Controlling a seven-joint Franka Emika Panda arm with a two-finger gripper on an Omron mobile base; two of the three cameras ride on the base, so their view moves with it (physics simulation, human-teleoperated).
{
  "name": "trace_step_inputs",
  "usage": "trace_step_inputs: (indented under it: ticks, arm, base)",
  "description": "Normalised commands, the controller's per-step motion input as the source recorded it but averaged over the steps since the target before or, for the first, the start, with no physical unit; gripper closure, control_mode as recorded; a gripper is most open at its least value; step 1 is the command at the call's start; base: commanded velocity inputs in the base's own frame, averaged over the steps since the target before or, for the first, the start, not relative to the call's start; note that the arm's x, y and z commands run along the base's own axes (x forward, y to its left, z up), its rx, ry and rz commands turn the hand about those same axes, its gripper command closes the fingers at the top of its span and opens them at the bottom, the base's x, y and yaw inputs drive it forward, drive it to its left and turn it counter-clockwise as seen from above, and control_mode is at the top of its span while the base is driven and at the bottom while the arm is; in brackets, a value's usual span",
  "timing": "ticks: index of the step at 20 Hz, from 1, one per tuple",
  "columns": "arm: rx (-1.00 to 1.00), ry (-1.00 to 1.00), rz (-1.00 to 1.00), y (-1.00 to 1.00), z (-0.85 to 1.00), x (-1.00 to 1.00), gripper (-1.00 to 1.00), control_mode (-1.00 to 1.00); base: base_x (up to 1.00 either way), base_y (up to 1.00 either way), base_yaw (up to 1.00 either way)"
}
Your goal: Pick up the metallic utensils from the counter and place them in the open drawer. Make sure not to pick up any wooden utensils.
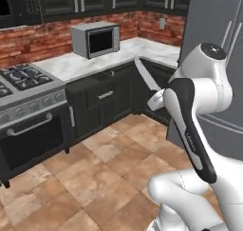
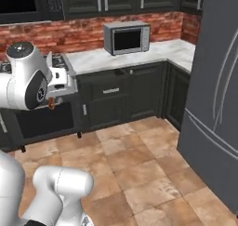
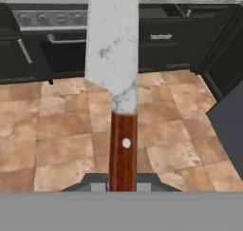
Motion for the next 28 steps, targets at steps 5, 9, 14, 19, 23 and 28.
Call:
trace_step_inputs:
  ticks: [5, 9, 14, 19, 23, 28]
  arm:
    - [0.0, 0.0, 0.0, 0.0, 0.0, 0.0, 1.0, 1.0]
    - [0.0, 0.0, 0.0, 0.0, 0.0, 0.0, 1.0, 1.0]
    - [0.0, 0.0, 0.0, 0.0, 0.0, 0.0, 1.0, 1.0]
    - [0.0, 0.0, 0.0, 0.0, 0.0, 0.0, 1.0, 1.0]
    - [0.0, 0.0, 0.0, 0.0, 0.0, 0.0, 1.0, 1.0]
    - [0.0, 0.0, 0.0, 0.0, 0.0, 0.0, 1.0, 1.0]
  base:
    - [0.24, 0.98, -0.58]
    - [0.01, 1.0, -0.48]
    - [0.19, 1.0, -0.47]
    - [0.47, 1.0, -0.4]
    - [0.09, 1.0, -0.26]
    - [0.33, 0.8, -0.14]
